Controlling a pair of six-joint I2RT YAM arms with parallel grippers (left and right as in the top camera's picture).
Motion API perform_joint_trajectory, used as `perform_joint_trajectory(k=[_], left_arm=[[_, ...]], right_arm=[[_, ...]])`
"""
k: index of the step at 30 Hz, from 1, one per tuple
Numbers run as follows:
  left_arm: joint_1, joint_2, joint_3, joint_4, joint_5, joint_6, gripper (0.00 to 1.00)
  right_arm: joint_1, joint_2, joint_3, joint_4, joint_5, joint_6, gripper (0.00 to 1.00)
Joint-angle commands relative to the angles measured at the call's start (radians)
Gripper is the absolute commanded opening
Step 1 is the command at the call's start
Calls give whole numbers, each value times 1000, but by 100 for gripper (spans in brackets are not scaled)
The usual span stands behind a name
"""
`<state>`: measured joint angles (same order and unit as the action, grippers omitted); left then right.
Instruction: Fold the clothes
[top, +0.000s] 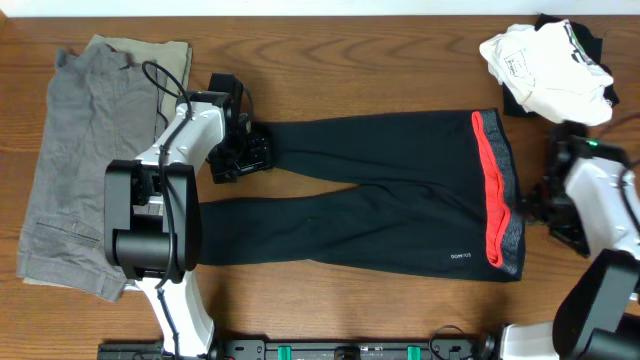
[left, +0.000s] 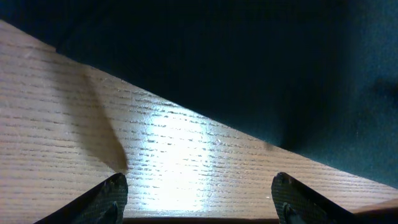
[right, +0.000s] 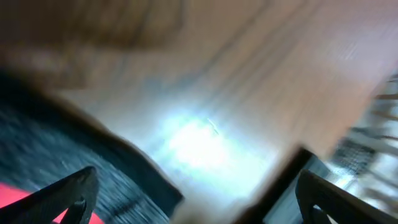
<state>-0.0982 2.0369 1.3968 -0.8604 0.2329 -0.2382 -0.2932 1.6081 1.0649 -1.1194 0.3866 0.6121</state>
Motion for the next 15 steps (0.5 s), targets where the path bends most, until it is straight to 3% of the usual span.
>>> perform_joint_trajectory(k=[1, 5, 15], left_arm=[[3, 7, -5, -10, -17, 9, 76], [14, 7, -4, -36, -16, 4, 76], [58, -9, 2, -196, -16, -30, 69]], right_arm=[[-57, -5, 6, 54, -204, -104, 99], [-42, -5, 6, 146, -370, -173, 99], [53, -5, 6, 252, -554, -314, 99]])
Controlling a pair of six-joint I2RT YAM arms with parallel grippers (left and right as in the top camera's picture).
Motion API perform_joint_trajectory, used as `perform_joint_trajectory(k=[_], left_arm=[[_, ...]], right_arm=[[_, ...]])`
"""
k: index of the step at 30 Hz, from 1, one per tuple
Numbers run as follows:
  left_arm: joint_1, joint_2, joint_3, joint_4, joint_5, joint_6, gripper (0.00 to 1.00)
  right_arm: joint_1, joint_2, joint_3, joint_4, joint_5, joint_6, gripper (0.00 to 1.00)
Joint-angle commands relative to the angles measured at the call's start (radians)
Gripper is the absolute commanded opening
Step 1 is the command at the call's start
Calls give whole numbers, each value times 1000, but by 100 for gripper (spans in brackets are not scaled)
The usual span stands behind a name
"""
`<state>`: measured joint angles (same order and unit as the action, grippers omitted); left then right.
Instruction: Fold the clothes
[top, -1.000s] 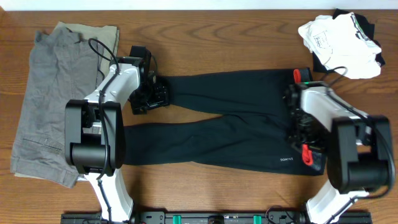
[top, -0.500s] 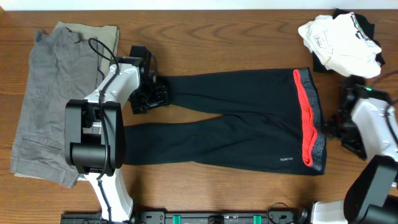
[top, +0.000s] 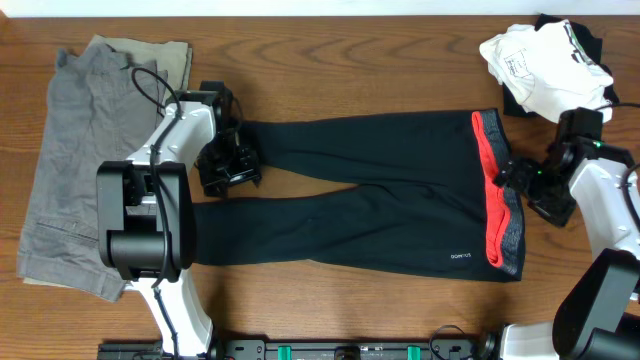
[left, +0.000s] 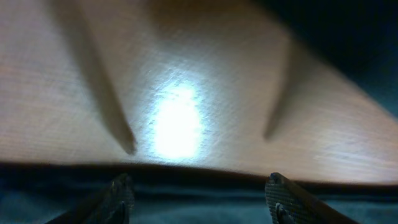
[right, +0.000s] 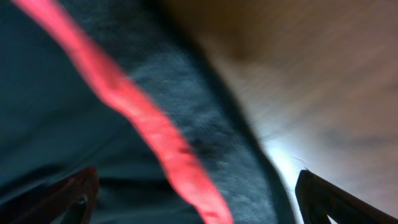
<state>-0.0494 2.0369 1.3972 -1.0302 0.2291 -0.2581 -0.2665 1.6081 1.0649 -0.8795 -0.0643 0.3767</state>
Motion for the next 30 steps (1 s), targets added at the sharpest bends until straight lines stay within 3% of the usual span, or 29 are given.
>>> perform_joint_trajectory(k=[1, 6, 15, 20, 30], left_arm=[[11, -18, 2, -48, -12, -10, 69], [34, -113, 1, -147, -16, -37, 69], [45, -214, -13, -179, -102, -70, 70], [69, -214, -121, -91, -194, -100, 70], [174, -213, -278, 200, -168, -76, 74]], right_arm=[[37, -6, 6, 23, -126, -101, 99], [105, -6, 6, 62, -158, -178, 99], [191, -5, 6, 121, -158, -192, 99], [191, -6, 6, 114, -158, -191, 99], [191, -5, 6, 102, -158, -192, 99]])
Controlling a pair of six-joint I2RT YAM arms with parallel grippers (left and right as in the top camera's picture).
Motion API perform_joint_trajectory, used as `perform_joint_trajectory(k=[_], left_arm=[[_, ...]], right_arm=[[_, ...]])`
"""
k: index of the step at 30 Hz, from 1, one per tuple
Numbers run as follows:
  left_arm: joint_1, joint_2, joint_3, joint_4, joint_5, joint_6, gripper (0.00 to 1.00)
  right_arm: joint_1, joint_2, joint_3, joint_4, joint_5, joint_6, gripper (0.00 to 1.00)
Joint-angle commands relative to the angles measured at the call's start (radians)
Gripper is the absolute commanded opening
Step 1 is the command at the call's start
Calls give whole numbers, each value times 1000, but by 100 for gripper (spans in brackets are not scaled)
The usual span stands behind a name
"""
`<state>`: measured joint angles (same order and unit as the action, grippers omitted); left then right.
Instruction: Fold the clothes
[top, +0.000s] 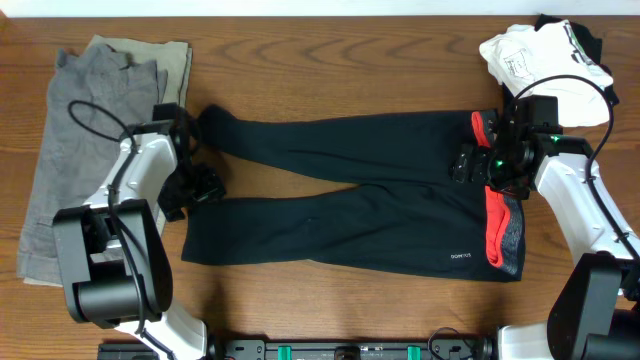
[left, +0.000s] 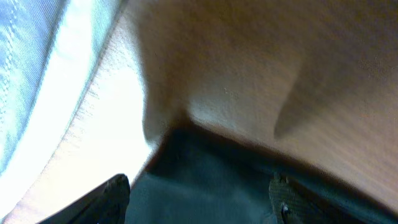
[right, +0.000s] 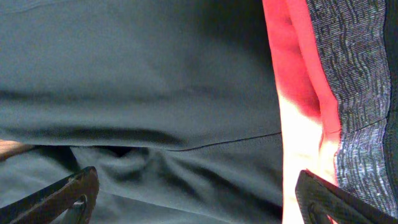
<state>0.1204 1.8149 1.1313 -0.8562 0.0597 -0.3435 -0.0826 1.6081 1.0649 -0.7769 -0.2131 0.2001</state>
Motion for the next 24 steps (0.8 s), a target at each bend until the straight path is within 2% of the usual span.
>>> perform_joint_trajectory(k=[1, 6, 10, 16, 18, 24], left_arm=[[3, 9, -13, 33, 13, 10, 74], [-4, 9, -15, 36, 18, 34, 73], [-3, 9, -29, 36, -22, 34, 66], [-3, 9, -50, 29, -72, -5, 64], [-3, 9, -59, 34, -72, -10, 58], [-3, 9, -103, 90, -72, -34, 20]], right_arm=[[7, -5, 6, -1, -9, -15, 99], [7, -5, 6, -10, -9, -14, 99], [7, -5, 6, -14, -9, -14, 99], [7, -5, 6, -24, -8, -14, 99], [7, -5, 6, -23, -8, -14, 99], [7, -5, 6, -24, -9, -14, 99]])
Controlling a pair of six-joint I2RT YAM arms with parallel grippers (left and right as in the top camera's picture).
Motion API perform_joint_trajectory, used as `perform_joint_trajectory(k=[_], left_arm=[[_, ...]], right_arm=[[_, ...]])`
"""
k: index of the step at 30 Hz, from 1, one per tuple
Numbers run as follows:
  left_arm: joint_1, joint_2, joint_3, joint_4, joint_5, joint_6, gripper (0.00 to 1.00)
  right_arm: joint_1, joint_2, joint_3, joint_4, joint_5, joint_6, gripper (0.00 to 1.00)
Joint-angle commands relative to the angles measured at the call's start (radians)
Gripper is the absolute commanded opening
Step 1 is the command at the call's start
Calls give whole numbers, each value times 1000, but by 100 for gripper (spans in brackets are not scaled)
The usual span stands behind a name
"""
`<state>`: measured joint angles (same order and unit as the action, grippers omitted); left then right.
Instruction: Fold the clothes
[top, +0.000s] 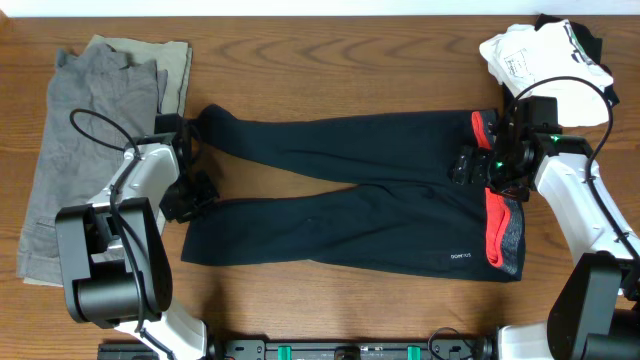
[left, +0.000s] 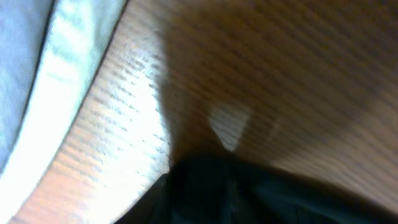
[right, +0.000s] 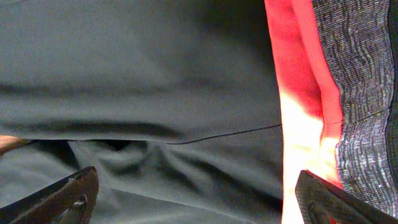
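Black leggings (top: 380, 190) lie flat across the table, legs to the left. The red and grey waistband (top: 497, 190) is at the right. My left gripper (top: 190, 197) sits at the left end of the near leg. In the left wrist view only dark cloth (left: 249, 193) fills the bottom and no fingers show. My right gripper (top: 478, 163) hovers open over the seat beside the waistband. Its fingertips (right: 78, 193) stand wide apart above the black fabric, with the red band (right: 298, 93) to their right.
Grey trousers (top: 85, 150) lie folded at the left edge, close to the left arm; their pale edge (left: 31, 81) shows in the left wrist view. A heap of white and black clothes (top: 548, 60) sits at the back right corner.
My left gripper has shifted slightly toward the end of the near leg, and its fingertips no longer show against the dark cloth. The right gripper has barely moved.
First my left gripper was open at the end of the far leg and my right was off the right side of the waistband. Both then moved. By 0.8 s ago the far leg's end lay further left, the left gripper was by the near leg, the right over the seat.
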<state>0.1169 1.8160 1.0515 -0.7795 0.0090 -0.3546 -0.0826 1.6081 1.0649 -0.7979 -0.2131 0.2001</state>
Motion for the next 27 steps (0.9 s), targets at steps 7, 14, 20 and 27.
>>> perform_joint_trajectory(k=[7, 14, 20, 27], left_arm=[[3, 7, -5, 68, -27, -26, 6], [34, 7, 111, 53, -74, -24, 6], [63, 7, 167, 84, -85, -24, 6], [63, 5, 167, 65, -85, -17, 98]], right_arm=[[8, -5, 6, -6, -9, -14, 99], [8, -5, 6, -21, -9, -14, 99], [8, -5, 6, -26, -9, -14, 99], [7, -8, 6, -50, 0, 24, 97]])
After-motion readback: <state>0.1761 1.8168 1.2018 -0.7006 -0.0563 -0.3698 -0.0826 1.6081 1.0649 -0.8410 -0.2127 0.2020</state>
